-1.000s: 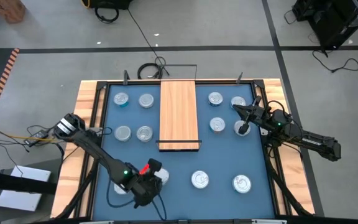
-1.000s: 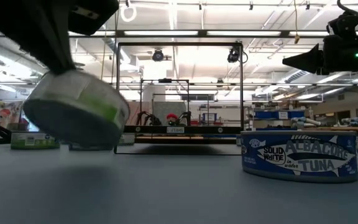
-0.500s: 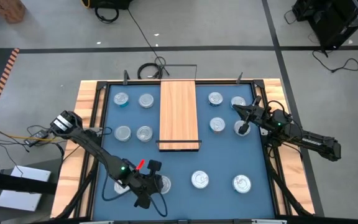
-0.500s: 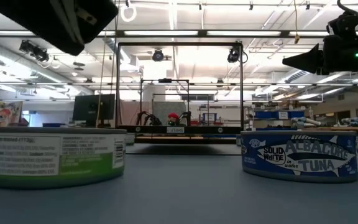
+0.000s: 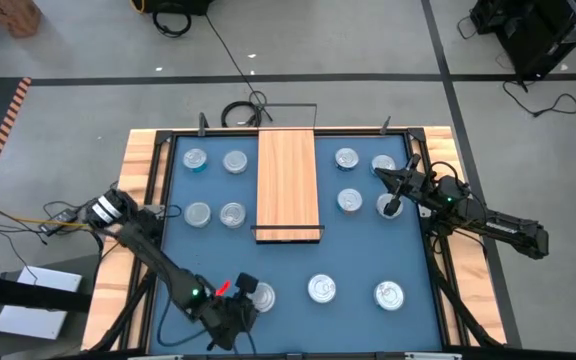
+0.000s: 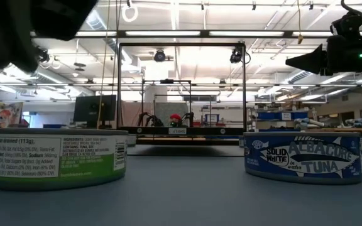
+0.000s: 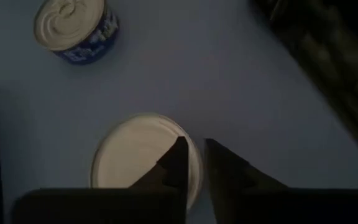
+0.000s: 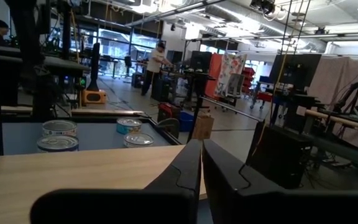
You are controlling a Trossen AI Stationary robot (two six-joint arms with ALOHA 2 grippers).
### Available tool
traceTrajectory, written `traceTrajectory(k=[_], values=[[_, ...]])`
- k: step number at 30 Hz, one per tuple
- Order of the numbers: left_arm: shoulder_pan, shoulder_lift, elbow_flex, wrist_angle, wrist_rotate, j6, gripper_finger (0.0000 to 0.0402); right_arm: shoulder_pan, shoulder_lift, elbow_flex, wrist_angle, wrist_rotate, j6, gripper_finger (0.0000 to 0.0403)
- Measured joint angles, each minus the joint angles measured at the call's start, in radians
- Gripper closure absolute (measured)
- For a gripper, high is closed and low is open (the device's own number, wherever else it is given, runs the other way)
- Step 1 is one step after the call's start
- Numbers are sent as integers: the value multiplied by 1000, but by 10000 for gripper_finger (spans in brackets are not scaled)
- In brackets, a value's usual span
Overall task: Stack canned seafood by type on shelf
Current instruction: Put the green tuna can on the shelf
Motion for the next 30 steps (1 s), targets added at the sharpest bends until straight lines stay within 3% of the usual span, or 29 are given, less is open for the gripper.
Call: traceTrajectory(k=[8,15,20,24,30], values=[[-68,87,8,-12,-103,-1,281,0,0,0,1,0,0,371],[-77,120,8,-51,-218,-1,279,0,0,0,1,0,0,374],[-72,149,9,-46,-239,4,283,0,0,0,0,0,0,376],[-70,163,10,-41,-264,28,305,0,0,0,1,0,0,373],[-60,163,49,-66,-232,20,392,0,0,0,1,0,0,371]])
